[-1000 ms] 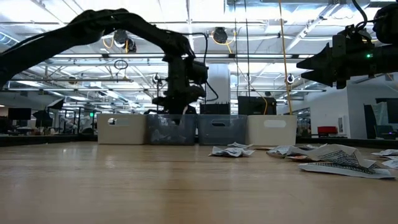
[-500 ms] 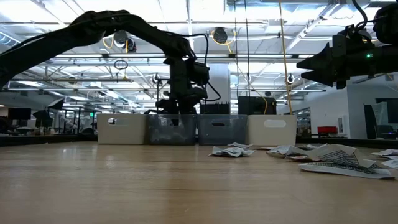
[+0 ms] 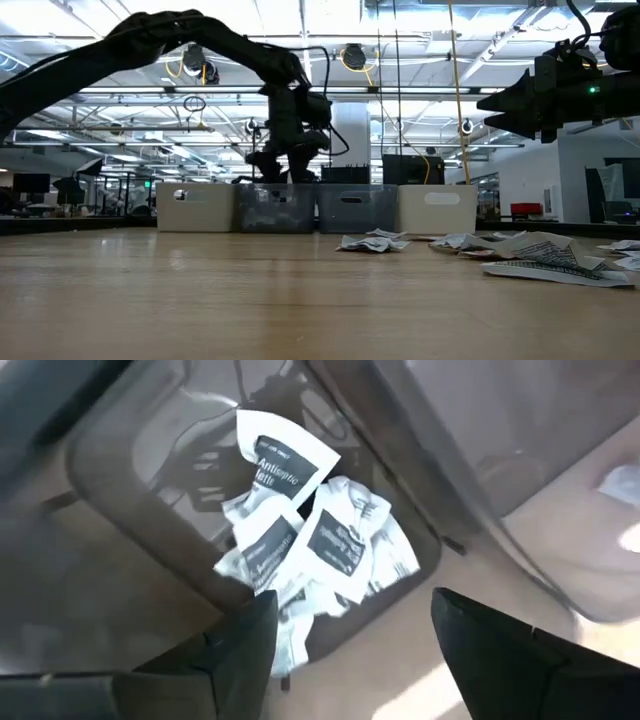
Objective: Pick & Place First Aid Supplies
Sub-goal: Put the towelette pack into the left black bin
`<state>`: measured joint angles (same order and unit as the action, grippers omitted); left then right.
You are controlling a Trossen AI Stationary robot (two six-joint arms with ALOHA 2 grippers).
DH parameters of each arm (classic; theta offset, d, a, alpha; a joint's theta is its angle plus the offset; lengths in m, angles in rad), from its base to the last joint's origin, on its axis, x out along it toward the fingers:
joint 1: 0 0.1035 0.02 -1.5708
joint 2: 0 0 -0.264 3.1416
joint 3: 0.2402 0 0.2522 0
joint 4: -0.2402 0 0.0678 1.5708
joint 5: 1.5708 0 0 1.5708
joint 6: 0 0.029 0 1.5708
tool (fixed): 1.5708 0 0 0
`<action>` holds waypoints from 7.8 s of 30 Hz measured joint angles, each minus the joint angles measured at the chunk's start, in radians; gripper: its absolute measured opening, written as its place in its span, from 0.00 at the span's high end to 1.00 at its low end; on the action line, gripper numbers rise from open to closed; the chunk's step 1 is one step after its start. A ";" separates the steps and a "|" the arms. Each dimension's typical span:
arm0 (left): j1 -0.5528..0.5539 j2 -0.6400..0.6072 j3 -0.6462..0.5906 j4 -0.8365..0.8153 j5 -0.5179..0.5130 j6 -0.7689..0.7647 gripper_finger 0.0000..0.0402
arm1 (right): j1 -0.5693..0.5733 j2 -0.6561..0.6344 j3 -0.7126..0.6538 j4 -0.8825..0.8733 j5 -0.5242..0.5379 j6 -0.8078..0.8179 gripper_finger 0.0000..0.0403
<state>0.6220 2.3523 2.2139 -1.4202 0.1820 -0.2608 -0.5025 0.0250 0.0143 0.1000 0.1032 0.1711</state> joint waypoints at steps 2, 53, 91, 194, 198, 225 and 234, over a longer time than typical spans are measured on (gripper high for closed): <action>0.000 -0.022 0.000 -0.002 -0.004 -0.014 0.33 | 0.000 0.000 0.000 0.000 0.000 0.000 0.26; -0.761 -0.985 -1.288 0.228 0.069 -0.962 0.33 | 0.000 0.000 0.000 0.000 0.000 0.000 0.26; -1.041 -0.828 -1.497 0.651 0.086 -1.237 0.69 | 0.000 0.000 0.000 0.000 0.000 0.000 0.26; -0.003 -0.004 -0.085 0.063 -0.044 -0.013 0.97 | 0.000 0.000 0.000 0.000 0.000 0.000 0.26; -0.003 -0.004 -0.085 0.063 -0.039 -0.029 0.86 | 0.000 0.000 0.000 0.000 0.000 0.000 0.26; 0.003 -0.133 -0.085 -0.156 0.042 0.292 0.25 | 0.000 0.000 0.000 0.000 0.000 0.000 0.26; -0.030 -0.243 -0.086 -0.151 0.026 0.390 0.29 | 0.000 0.000 0.000 0.000 0.000 0.000 0.26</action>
<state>0.5922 2.1089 2.1284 -1.5717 0.2084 0.1294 -0.5024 0.0246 0.0143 0.1001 0.1034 0.1711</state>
